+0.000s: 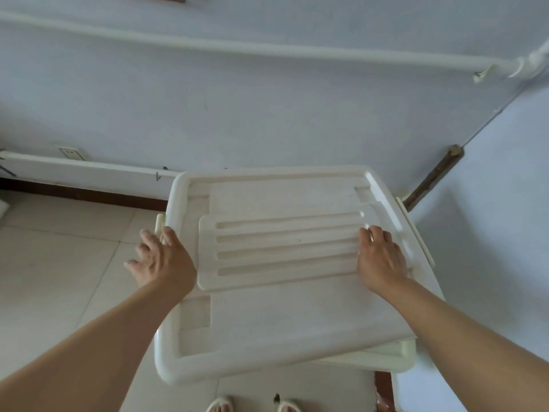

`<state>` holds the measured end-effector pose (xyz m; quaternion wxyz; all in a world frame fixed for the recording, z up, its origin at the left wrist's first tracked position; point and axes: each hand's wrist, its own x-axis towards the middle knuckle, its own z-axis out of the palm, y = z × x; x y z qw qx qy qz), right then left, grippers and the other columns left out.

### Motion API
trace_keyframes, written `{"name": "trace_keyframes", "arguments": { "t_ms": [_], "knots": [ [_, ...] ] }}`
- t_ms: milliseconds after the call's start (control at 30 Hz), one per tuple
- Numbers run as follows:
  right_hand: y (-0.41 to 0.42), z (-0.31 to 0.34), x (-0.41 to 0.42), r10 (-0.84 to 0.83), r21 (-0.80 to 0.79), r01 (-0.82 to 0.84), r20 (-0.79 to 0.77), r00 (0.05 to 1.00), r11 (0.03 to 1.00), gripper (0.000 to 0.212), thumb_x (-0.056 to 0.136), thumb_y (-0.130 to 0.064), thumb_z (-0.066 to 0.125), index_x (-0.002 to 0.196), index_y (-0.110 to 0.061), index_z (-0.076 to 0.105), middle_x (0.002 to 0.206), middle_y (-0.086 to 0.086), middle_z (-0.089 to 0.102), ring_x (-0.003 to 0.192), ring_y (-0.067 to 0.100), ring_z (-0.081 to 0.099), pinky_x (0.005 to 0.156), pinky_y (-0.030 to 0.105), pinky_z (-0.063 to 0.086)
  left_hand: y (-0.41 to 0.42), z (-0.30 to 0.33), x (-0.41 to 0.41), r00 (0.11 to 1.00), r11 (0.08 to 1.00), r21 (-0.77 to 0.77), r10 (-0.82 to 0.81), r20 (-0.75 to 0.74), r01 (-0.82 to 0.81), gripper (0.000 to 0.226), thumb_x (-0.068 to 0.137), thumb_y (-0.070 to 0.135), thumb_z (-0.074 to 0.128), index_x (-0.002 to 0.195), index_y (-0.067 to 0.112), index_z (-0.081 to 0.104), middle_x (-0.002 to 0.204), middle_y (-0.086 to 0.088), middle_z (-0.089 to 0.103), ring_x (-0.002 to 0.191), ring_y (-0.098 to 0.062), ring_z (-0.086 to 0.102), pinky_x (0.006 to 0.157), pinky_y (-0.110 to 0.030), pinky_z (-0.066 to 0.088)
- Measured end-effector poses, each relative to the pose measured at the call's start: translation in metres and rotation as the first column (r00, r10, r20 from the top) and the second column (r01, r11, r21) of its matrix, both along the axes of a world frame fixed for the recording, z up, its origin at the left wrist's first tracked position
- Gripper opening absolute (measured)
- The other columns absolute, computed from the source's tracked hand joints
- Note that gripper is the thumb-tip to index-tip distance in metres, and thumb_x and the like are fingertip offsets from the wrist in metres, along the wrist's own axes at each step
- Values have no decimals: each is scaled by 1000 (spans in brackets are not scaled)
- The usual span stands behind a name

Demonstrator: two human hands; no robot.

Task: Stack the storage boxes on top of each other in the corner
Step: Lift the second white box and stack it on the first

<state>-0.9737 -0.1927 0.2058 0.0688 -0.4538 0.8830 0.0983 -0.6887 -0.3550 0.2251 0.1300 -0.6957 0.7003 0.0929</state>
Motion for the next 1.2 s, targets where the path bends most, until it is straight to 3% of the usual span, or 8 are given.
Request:
{"name": "trace_keyframes", "arguments": {
  "t_ms": [133, 400, 633, 867, 1200],
  "knots": [
    [2, -3, 4, -51, 1, 51, -39, 998, 999, 52, 87, -11, 48, 136, -10, 30, 135, 9, 35, 119, 27, 40, 95, 33, 39, -3, -6, 3, 999, 1000, -8, 5, -47, -6, 59, 85, 12, 48, 137, 19, 21, 129, -16, 37, 117, -33, 45, 91, -43, 41],
    [9, -2, -16, -173, -14, 172, -100, 980, 985, 53, 85, -11, 50, 135, -10, 30, 136, 12, 31, 120, 30, 36, 100, 36, 36, -3, -16, 2, 989, 996, -75, 42, -140, -53, 49, 86, 9, 48, 130, 15, 29, 116, -18, 39, 105, -38, 50, 81, -43, 44],
    [10, -13, -38, -225, -21, 224, -93, 970, 974, 62, 87, -11, 50, 142, -6, 21, 147, 18, 18, 132, 37, 24, 109, 41, 26, -2, -23, 4, 988, 991, -120, 38, -150, -56, 46, 83, 3, 49, 124, 14, 31, 110, -16, 40, 93, -37, 55, 67, -39, 37],
    [1, -23, -49, -287, -54, 282, -118, 951, 958, 63, 87, -14, 55, 139, 2, 23, 142, 18, 28, 126, 36, 34, 101, 42, 35, 1, -28, 4, 973, 985, -143, 67, -221, -100, 54, 80, 0, 48, 127, 18, 30, 114, -17, 38, 100, -37, 49, 68, -40, 35],
    [-3, -30, -52, -440, -82, 437, -19, 898, 896, 61, 85, -13, 53, 139, -10, 24, 142, 20, 27, 125, 40, 32, 100, 47, 35, 3, -36, 4, 956, 976, -148, 114, -269, -158, 57, 81, -1, 46, 129, 24, 28, 118, -19, 40, 106, -38, 46, 69, -43, 30]
  ]
}}
